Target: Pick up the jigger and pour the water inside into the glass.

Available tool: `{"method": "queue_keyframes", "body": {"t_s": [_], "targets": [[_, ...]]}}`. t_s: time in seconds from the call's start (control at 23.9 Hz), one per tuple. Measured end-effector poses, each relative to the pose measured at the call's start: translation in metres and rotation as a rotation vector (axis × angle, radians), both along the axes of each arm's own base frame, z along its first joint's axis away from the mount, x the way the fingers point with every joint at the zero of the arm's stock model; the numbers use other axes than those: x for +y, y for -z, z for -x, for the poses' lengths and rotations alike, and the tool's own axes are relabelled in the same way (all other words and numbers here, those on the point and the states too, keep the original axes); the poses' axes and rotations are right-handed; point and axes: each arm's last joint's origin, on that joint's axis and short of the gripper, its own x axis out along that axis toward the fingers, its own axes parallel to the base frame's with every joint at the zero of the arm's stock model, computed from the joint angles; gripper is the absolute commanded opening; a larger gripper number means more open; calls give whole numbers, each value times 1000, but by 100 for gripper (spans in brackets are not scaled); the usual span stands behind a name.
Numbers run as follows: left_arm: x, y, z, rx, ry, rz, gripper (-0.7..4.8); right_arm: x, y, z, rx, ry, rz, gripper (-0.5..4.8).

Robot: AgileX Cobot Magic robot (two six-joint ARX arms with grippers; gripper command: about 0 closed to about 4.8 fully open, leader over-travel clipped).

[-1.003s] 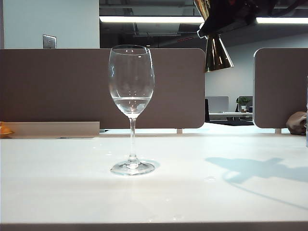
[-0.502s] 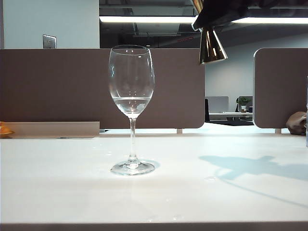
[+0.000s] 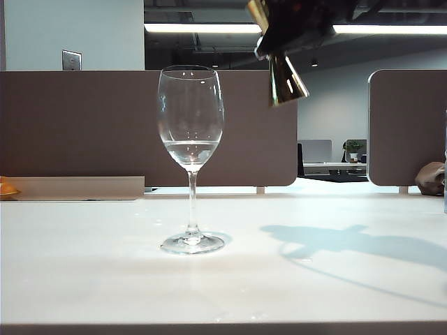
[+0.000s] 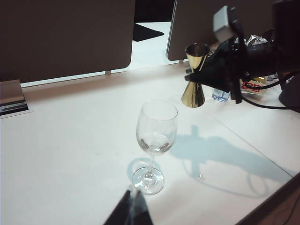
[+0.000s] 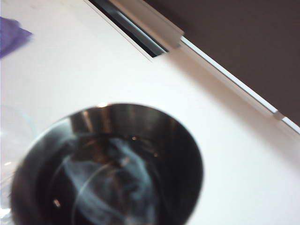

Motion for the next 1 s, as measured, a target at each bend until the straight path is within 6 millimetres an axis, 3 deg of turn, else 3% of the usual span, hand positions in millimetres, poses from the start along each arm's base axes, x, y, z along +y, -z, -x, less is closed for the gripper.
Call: {"method": "queue_keyframes", "body": {"t_s": [1.0], "targets": [[0,0,0,0,0,0,-3,9,0,-9,-11,39,20,-1]]}}
